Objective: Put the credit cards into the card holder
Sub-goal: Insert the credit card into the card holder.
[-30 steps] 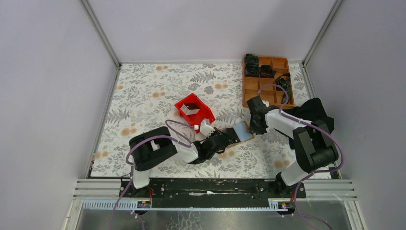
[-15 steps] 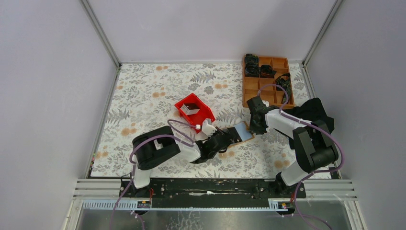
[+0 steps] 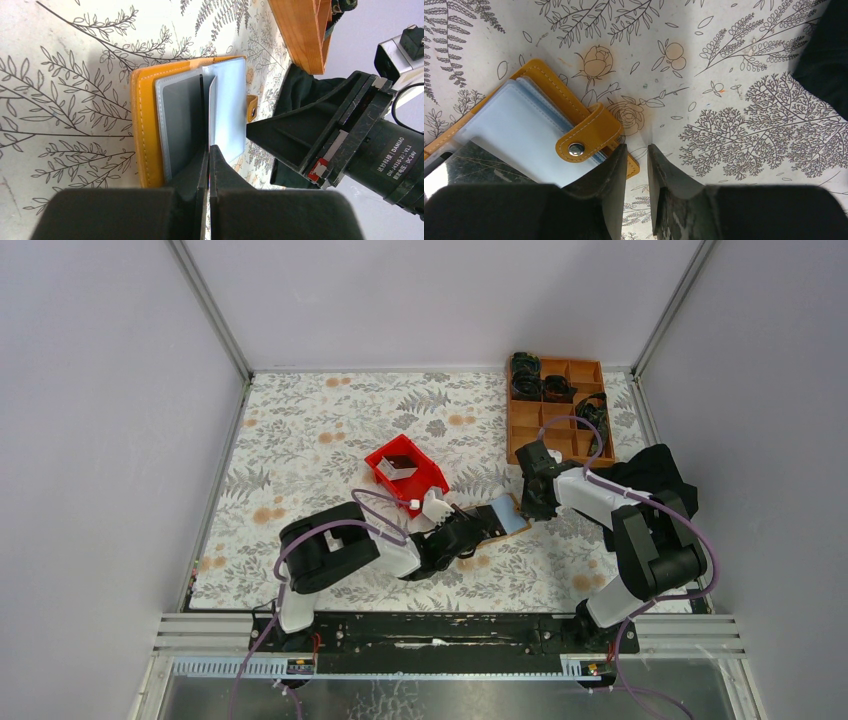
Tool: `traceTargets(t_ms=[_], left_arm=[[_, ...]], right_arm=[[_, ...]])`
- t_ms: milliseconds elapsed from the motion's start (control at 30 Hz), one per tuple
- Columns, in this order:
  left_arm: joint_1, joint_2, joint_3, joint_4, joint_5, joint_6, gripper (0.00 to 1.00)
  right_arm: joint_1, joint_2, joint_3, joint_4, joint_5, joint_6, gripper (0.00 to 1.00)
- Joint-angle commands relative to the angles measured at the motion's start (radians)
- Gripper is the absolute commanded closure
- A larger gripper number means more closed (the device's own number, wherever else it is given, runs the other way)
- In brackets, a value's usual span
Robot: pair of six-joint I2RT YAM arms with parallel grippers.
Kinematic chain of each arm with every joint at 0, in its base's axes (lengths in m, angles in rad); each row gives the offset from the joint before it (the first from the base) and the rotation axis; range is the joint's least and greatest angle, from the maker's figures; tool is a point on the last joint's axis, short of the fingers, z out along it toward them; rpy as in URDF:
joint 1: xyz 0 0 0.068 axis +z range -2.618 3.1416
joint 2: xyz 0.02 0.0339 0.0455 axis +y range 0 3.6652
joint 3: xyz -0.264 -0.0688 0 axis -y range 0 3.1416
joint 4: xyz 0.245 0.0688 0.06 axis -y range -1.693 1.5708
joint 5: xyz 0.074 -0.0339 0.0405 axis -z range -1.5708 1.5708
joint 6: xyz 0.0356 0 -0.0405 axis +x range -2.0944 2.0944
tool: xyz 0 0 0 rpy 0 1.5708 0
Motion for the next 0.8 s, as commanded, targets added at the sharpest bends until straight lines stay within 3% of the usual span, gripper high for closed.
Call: traceTargets(t_ms=[0, 767], left_arm=[[0.005, 0.032, 0.016, 0.006, -0.006, 0.018, 1.00], [0.004, -0.001, 0.003, -0.068, -0.110, -0.069, 1.00]], right_arm=[[-0.005, 0.036, -0.028, -0.002, 0.009, -0.003, 0.71], [-0.005, 0.038, -0.028, -0.015, 0.018, -0.012, 0.71]])
